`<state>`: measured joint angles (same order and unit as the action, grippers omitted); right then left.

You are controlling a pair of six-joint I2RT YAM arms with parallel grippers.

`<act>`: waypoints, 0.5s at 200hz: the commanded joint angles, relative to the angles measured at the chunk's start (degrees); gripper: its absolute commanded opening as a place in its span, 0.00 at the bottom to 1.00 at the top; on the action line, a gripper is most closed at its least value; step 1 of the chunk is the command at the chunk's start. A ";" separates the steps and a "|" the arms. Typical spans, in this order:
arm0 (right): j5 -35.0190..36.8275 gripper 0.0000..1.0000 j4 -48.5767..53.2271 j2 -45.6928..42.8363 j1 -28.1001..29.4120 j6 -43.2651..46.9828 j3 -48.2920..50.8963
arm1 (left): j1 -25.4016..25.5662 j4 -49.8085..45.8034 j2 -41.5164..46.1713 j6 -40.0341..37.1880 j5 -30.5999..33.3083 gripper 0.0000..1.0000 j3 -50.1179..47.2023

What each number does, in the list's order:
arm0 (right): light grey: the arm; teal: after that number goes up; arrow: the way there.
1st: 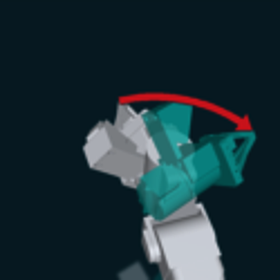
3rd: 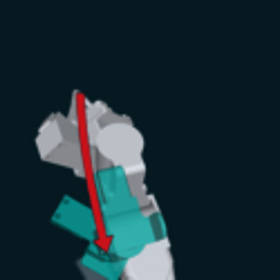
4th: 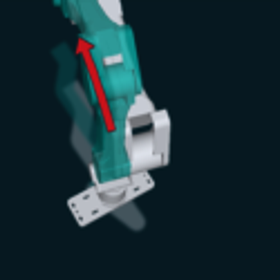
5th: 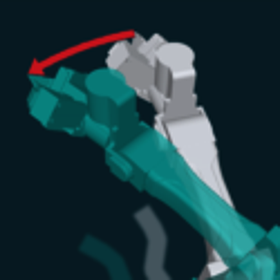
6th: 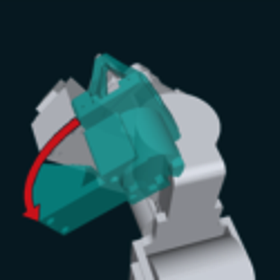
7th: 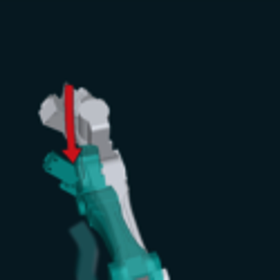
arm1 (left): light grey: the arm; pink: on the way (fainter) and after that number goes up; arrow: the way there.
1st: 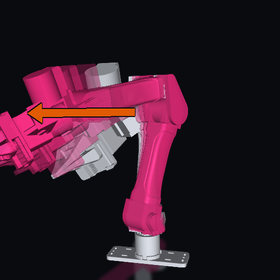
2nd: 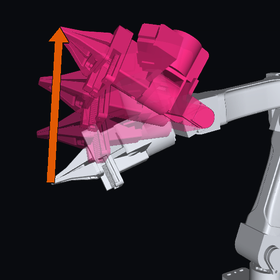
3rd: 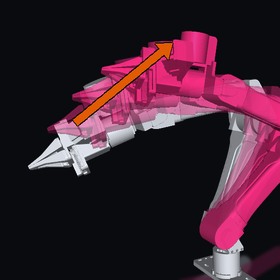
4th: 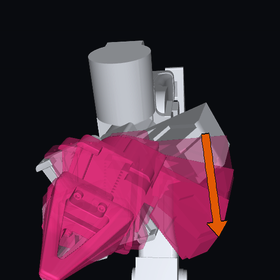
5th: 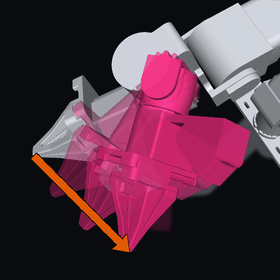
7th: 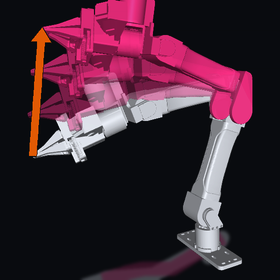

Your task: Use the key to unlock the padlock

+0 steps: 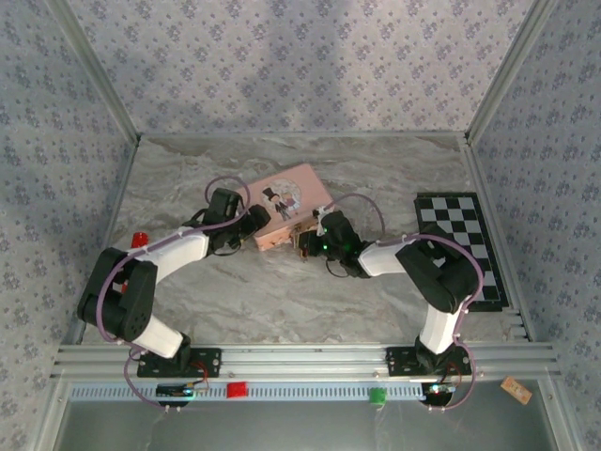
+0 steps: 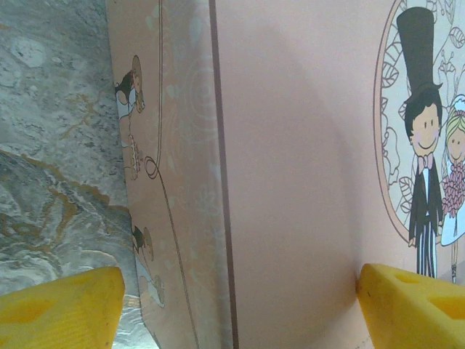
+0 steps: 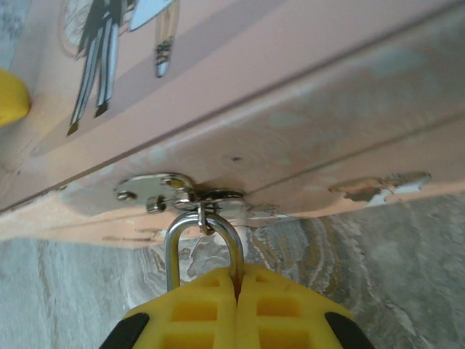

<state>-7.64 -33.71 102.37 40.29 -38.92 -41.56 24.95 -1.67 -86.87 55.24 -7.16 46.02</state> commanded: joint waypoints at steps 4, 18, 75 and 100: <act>8.20 0.00 -8.10 -1.54 0.11 -11.34 2.48 | 2.73 -3.12 -1.56 2.63 1.51 0.84 -0.22; 10.75 0.00 -9.27 -2.02 0.29 -14.58 4.10 | 3.70 -3.16 -1.21 3.53 3.07 0.84 -0.41; 13.15 0.00 -11.14 -2.87 0.08 -20.09 5.67 | 6.74 -3.02 -3.13 5.35 5.27 0.84 0.62; 12.44 0.00 -14.99 -2.56 -0.98 -22.90 6.49 | 7.53 -3.08 -3.39 5.24 4.96 0.84 1.22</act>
<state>2.87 -42.09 101.41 40.47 -57.12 -35.64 30.92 -0.19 -88.18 60.60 -1.63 46.78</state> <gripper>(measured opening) 0.048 0.841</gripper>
